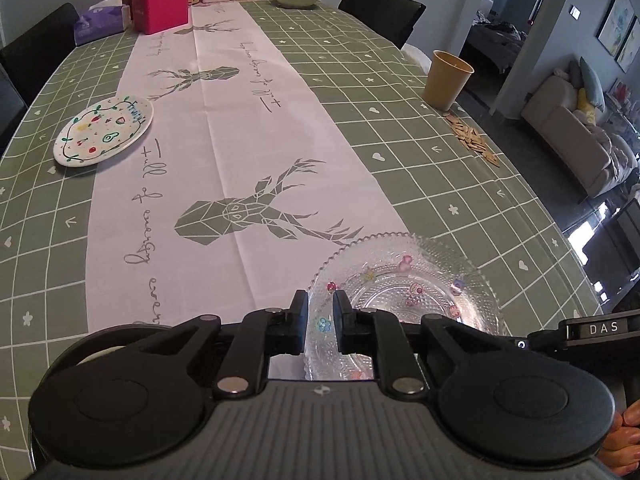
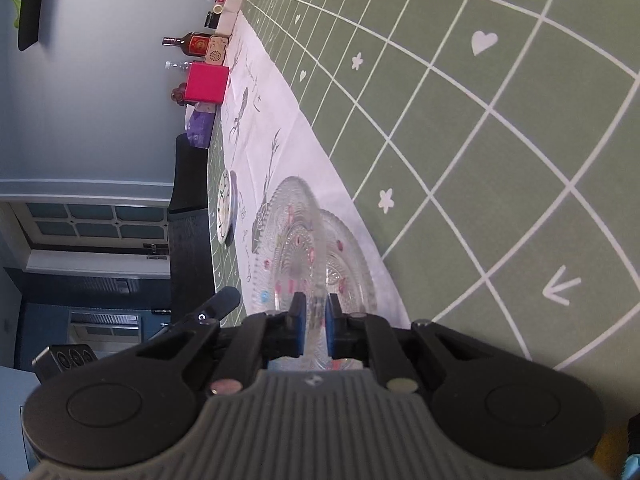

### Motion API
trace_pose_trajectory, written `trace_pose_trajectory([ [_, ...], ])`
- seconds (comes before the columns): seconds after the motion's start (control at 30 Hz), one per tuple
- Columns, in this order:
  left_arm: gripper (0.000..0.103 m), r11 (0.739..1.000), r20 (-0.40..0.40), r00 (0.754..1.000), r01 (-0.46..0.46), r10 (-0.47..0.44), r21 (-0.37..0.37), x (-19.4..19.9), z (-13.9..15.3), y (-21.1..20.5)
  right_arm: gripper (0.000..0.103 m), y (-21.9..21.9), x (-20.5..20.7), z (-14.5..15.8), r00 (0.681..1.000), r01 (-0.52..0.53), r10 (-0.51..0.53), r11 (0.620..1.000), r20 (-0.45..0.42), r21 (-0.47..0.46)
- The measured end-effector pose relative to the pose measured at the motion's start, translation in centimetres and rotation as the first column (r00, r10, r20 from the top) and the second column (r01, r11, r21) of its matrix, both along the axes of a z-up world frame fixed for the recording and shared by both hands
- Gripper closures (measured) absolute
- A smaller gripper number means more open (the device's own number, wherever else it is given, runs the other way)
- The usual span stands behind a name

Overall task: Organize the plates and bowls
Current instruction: 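Lower the glass plates onto the tablecloth and open the right tool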

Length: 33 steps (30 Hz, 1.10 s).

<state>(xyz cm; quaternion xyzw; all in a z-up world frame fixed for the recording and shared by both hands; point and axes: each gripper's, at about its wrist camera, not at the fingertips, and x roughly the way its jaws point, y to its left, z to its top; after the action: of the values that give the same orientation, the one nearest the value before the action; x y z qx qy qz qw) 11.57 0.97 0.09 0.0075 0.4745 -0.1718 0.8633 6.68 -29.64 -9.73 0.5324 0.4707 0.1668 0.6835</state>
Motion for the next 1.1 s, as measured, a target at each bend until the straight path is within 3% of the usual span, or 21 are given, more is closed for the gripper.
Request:
trace_pose_trajectory([
  [0.27, 0.086, 1.000, -0.006, 1.000, -0.019, 0.019, -0.016, 0.0, 0.2, 0.4, 0.089, 2.1, -0.2, 1.1, 0.994, -0.100, 0.103, 0.986, 0.017, -0.131],
  [0.33, 0.086, 1.000, -0.006, 1.000, -0.021, 0.021, -0.016, -0.1, 0.3, 0.5, 0.074, 2.5, -0.3, 1.3, 0.992, -0.121, 0.125, 0.981, 0.017, -0.154],
  [0.57, 0.086, 0.999, -0.020, 0.999, -0.035, 0.035, -0.022, 0.1, 0.4, 0.6, 0.059, 3.6, -0.3, 2.2, 0.991, -0.124, 0.130, 0.975, 0.019, -0.187],
  [0.73, 0.086, 0.999, -0.023, 0.999, -0.037, 0.037, -0.020, 0.0, 0.5, 0.7, 0.037, 3.5, -0.4, 2.4, 0.996, -0.085, 0.084, 0.988, -0.009, -0.127],
  [0.9, 0.086, 0.999, -0.020, 0.999, -0.027, 0.027, -0.016, -0.3, 0.7, 0.8, 0.027, 4.1, 0.3, 3.5, 0.994, -0.094, 0.086, 0.984, -0.063, -0.150],
  [1.1, 0.086, 0.995, -0.064, 0.997, -0.041, 0.035, -0.091, -0.3, 0.9, 1.8, 0.015, 5.3, 1.5, 4.8, 0.985, -0.140, 0.113, 0.966, -0.132, -0.218],
])
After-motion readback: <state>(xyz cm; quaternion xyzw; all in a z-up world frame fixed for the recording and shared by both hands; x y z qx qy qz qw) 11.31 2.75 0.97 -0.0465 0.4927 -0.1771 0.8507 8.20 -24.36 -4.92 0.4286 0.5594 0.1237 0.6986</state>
